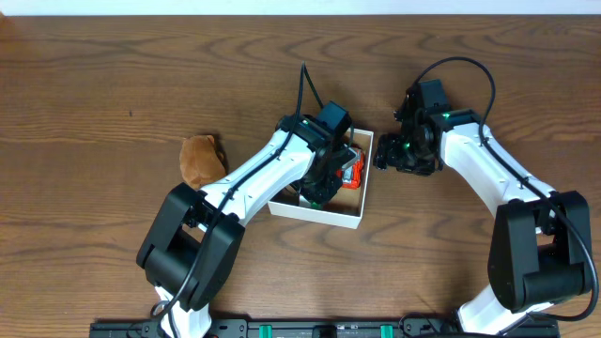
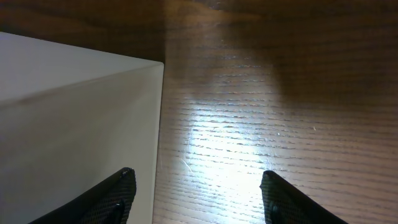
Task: Pack container
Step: 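Open the left gripper, release the cube, and withdraw from the box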
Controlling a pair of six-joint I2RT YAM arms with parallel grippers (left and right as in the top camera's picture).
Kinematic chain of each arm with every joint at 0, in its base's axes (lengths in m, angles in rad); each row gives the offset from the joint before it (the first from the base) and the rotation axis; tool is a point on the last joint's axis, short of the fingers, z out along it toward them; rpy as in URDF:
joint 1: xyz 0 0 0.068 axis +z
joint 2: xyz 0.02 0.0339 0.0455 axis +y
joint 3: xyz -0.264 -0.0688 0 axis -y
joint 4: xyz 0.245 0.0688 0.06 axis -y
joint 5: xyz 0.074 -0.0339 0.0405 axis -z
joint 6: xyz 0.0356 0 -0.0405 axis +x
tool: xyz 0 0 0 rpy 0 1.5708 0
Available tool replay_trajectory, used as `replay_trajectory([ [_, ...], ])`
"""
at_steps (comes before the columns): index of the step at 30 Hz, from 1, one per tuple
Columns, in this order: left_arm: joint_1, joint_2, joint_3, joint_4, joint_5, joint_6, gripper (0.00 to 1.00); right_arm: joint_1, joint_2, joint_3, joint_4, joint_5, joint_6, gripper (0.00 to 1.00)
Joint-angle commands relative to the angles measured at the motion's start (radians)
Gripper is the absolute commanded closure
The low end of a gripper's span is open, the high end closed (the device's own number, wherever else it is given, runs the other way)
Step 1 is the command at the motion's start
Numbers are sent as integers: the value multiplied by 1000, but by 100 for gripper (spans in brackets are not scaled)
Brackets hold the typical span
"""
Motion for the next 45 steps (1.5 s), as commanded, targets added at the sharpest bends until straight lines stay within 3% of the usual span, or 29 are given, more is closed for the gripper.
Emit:
replay_trajectory([
  [1, -2, 26, -6, 0, -7, 1, 94, 6, 8, -7, 1, -13, 5, 32],
  [5, 3, 26, -6, 10, -177, -97, 94, 6, 8, -7, 0, -12, 2, 32],
  [12, 4, 26, -6, 13, -277, -172, 94, 6, 8, -7, -3, -12, 2, 32],
  [21, 7, 46, -78, 42, -287, -242, 94, 5, 8, -7, -7, -12, -9, 33],
  [26, 6, 50, -104, 55, -239, -241, 94, 2, 8, -7, -6, -12, -10, 32],
  [33, -5, 50, -103, 44, -39, -240, 94, 1, 8, -7, -6, -37, -48, 33],
  [42, -75, 50, -103, -9, -28, -229, 94, 1, 8, -7, -1, -94, -96, 32],
  [45, -96, 50, -103, 0, 37, -199, 94, 1, 8, -7, 2, -94, -96, 32],
])
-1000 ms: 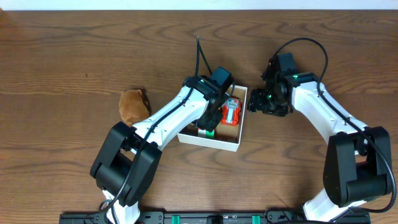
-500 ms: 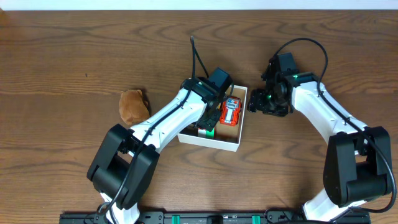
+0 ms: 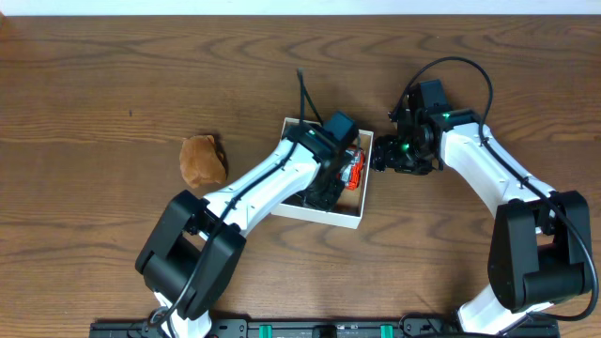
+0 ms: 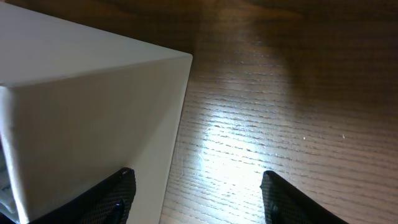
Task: Pack container
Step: 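Open the left gripper, release the cube, and withdraw from the box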
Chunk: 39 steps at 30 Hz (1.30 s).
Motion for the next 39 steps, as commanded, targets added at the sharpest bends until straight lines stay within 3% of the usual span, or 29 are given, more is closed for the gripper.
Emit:
replay_trajectory([
  [1, -41, 73, -61, -2, 128, 34, 94, 1, 8, -6, 3, -25, -21, 32],
  [22, -59, 73, -61, 76, 179, 33, 94, -6, 8, -6, 14, -16, -19, 32],
  [30, -51, 53, -25, 56, 178, 48, 94, -87, 7, -3, 21, -16, -20, 32],
  [36, -50, -16, 32, -27, 91, 47, 94, -181, 7, -3, 21, -13, -21, 31],
  [37, -50, -32, 33, -32, 91, 48, 90, -195, 7, -3, 19, -13, -21, 31],
  [39, -50, -64, 33, -39, 91, 48, 63, -217, 7, -3, 15, -14, -29, 31],
])
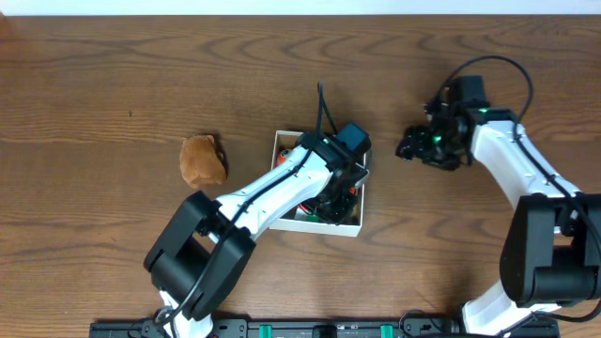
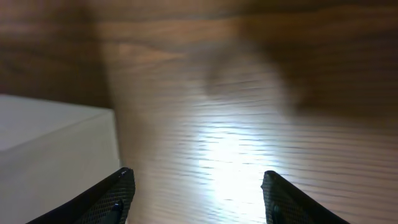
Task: Pack container
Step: 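Open the left gripper, release the cube, and withdraw from the box, then move the left gripper to the brown plush bear and grasp it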
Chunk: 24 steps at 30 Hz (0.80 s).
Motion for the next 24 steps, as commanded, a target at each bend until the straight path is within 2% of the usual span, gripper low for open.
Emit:
replay_trajectory([
  [1, -1, -91, 26, -19, -27, 8, 55, -41, 7, -3, -5, -3, -23, 31],
  [7, 0, -176, 26, -22, -71, 8, 38, -55, 7, -3, -16, -3, -39, 31],
  [11, 0, -254, 26, -43, -236, 7, 35, -55, 7, -3, -19, -4, -51, 32],
  [13, 7, -304, 26, -60, -339, 2, 35, -51, 7, -3, -29, -11, -77, 36],
  [14, 16, -328, 26, -68, -391, -5, 35, -47, 7, -3, -37, -11, -87, 42],
  [15, 31, -354, 26, -74, -452, -19, 35, -42, 7, -3, -43, -11, -91, 54],
  [17, 76, -402, 26, -82, -529, -27, 35, -30, 7, -2, -53, -11, -90, 84],
  [18, 104, -420, 26, -83, -545, -29, 36, -25, 7, -3, -58, -11, -90, 93],
  [19, 137, -438, 26, -84, -556, -40, 36, -19, 7, -3, -64, -11, -90, 98],
  [21, 224, -466, 26, -84, -560, -74, 40, -1, 7, -3, -82, -11, -90, 99],
  [24, 354, -480, 26, -84, -560, -101, 56, 37, 7, -3, -108, 2, -91, 99],
])
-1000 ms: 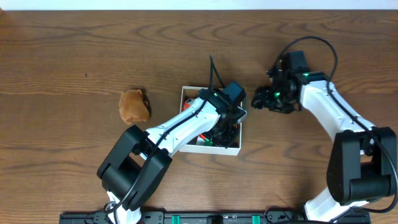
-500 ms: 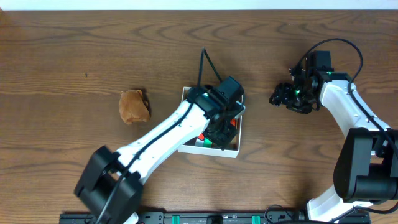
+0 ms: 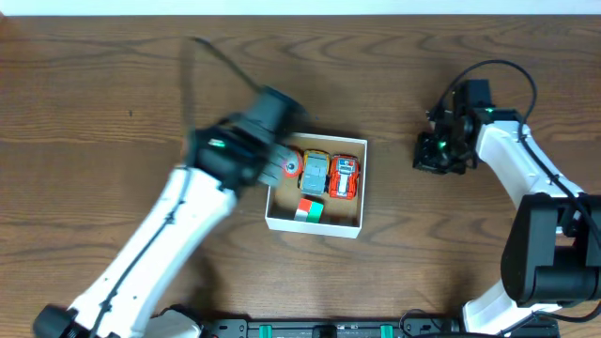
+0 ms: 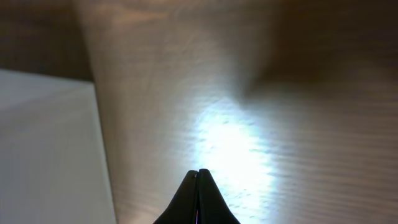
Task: Pack container
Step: 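Move the left gripper to the brown plush bear and grasp it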
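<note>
A white box (image 3: 315, 226) sits mid-table holding an orange toy (image 3: 292, 165), a grey and yellow toy car (image 3: 315, 174), a red toy car (image 3: 345, 178) and a green and red block (image 3: 310, 211). My left arm (image 3: 230, 155) is motion-blurred over the box's left edge. Its fingers are too smeared to tell apart. My right gripper (image 4: 199, 172) is shut with nothing in it, low over bare wood to the right of the box (image 4: 43, 155). Overhead, the right gripper (image 3: 434, 156) stands well clear of the box.
The table's far edge runs along the top of the overhead view. The right arm's cable (image 3: 493, 68) loops above its wrist. Bare wood (image 3: 423, 253) lies in front of and to the right of the box.
My left gripper was down inside the box and now the arm is blurred over the box's left side, so the contents show. My right gripper, open before, is shut.
At first my left gripper was in the skewed box and my open right gripper stood at its right wall. It stood the same 2.1 s ago. Later the box sat squarer and the right gripper was away to the right. Now the left is out and the right shut.
</note>
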Controlling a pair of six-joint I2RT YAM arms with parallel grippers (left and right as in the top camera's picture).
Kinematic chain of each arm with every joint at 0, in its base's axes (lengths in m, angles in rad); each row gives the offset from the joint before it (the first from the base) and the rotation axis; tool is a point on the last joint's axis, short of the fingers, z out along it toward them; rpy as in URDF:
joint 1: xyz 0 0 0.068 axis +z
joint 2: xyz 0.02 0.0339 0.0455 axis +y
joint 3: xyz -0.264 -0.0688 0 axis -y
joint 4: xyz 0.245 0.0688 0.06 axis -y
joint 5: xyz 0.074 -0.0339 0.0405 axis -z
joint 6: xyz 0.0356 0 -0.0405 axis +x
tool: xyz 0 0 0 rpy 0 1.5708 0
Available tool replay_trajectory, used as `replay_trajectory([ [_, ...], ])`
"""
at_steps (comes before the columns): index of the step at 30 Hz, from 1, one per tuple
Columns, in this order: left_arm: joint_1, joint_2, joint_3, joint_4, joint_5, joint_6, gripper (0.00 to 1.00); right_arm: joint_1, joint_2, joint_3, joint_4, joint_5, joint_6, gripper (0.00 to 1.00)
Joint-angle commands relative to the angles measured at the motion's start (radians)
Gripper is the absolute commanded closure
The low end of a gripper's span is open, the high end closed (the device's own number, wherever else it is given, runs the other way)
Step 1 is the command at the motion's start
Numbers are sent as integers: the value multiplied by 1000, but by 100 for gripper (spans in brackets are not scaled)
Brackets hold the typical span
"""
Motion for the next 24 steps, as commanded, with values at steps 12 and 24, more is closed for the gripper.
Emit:
replay_trajectory([
  [12, 416, 86, 5, 48, -59, -82, 94, 156, -79, 11, -12, 188, 39, 96],
  [24, 442, 301, 4, 71, 103, -164, 37, 137, -401, 85, -64, 323, -2, 16],
])
